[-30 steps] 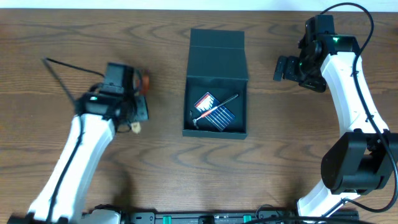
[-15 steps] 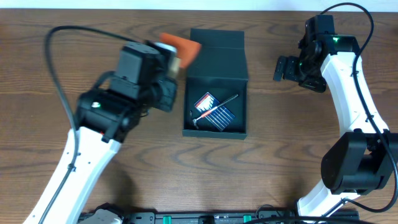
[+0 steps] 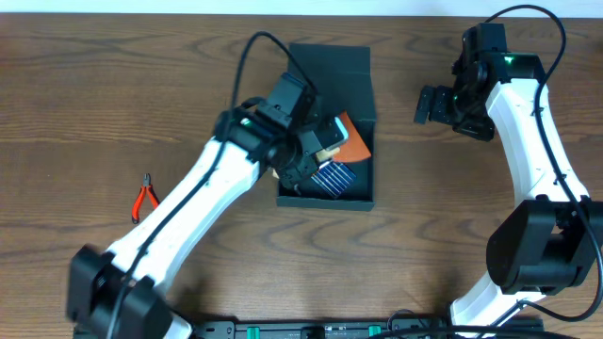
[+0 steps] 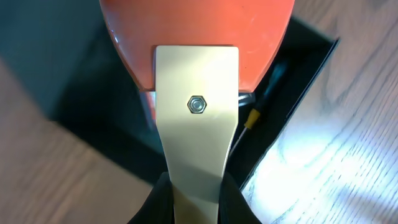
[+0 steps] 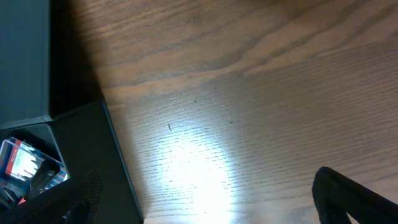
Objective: Pack container
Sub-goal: 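Lift the scraper with the left gripper and lower it into the box, then release the scraper and move the left gripper over the red pliers, then lower the left gripper and grasp the red pliers by the handles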
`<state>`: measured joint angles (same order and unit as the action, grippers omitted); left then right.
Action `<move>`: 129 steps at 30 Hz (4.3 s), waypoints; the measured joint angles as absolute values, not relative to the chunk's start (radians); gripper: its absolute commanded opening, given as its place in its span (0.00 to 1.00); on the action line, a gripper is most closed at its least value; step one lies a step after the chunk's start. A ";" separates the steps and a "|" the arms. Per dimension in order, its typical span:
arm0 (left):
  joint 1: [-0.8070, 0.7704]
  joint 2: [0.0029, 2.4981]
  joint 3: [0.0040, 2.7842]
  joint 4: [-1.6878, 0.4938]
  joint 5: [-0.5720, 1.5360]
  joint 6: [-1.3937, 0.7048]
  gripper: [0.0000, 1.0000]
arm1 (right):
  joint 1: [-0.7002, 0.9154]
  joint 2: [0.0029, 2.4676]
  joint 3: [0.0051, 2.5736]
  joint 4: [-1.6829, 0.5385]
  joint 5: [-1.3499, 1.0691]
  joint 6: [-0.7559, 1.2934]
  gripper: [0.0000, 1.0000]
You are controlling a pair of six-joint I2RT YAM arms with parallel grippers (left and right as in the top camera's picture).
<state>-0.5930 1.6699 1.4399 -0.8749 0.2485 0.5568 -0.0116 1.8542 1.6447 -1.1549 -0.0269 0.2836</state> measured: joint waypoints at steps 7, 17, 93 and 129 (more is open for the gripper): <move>-0.593 1.766 1.440 -0.883 0.293 0.580 0.05 | -0.012 1.854 1.645 -1.155 -0.027 0.284 0.99; -0.593 1.837 1.440 -0.881 0.345 0.604 0.05 | -0.012 1.854 1.644 -1.156 -0.027 0.284 0.99; 0.263 1.442 1.067 -0.878 0.109 0.162 0.99 | -0.012 1.854 1.642 -1.098 -0.006 0.258 0.99; 0.192 1.721 1.025 -0.752 0.171 0.153 0.99 | -0.012 1.854 1.642 -1.098 -0.006 0.258 0.99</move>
